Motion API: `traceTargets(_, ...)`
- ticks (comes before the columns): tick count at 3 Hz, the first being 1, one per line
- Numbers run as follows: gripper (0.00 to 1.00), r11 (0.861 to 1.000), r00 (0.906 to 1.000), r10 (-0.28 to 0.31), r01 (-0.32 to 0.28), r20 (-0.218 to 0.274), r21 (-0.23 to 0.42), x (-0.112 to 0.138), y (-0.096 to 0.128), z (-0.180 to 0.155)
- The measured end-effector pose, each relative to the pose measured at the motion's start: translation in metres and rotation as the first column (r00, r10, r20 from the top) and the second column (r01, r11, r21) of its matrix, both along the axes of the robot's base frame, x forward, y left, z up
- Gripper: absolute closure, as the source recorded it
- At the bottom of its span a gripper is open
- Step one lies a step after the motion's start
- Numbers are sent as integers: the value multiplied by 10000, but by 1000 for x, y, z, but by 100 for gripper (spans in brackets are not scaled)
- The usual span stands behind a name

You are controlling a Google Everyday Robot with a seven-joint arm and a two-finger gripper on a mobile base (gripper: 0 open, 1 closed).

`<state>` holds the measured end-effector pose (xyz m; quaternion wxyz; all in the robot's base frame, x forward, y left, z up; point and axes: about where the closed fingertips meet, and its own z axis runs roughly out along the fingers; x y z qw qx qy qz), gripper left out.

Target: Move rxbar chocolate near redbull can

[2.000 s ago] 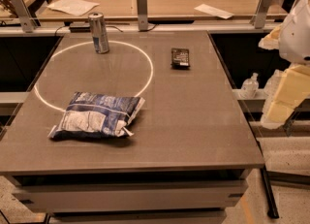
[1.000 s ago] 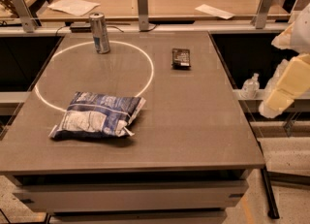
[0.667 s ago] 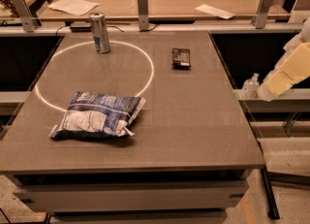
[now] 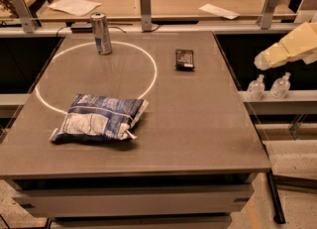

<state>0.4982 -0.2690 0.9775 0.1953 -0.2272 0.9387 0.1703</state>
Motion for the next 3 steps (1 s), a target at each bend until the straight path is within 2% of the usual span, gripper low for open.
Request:
traceTargets(1, 0, 9973, 9973, -689, 695, -261, 219, 3, 1, 1)
traceTargets(2, 0, 9974, 9974, -683, 689, -241, 210, 3, 2, 1)
traceTargets(3, 0, 9889, 9884, -1467, 1475, -383, 194, 10, 4, 0)
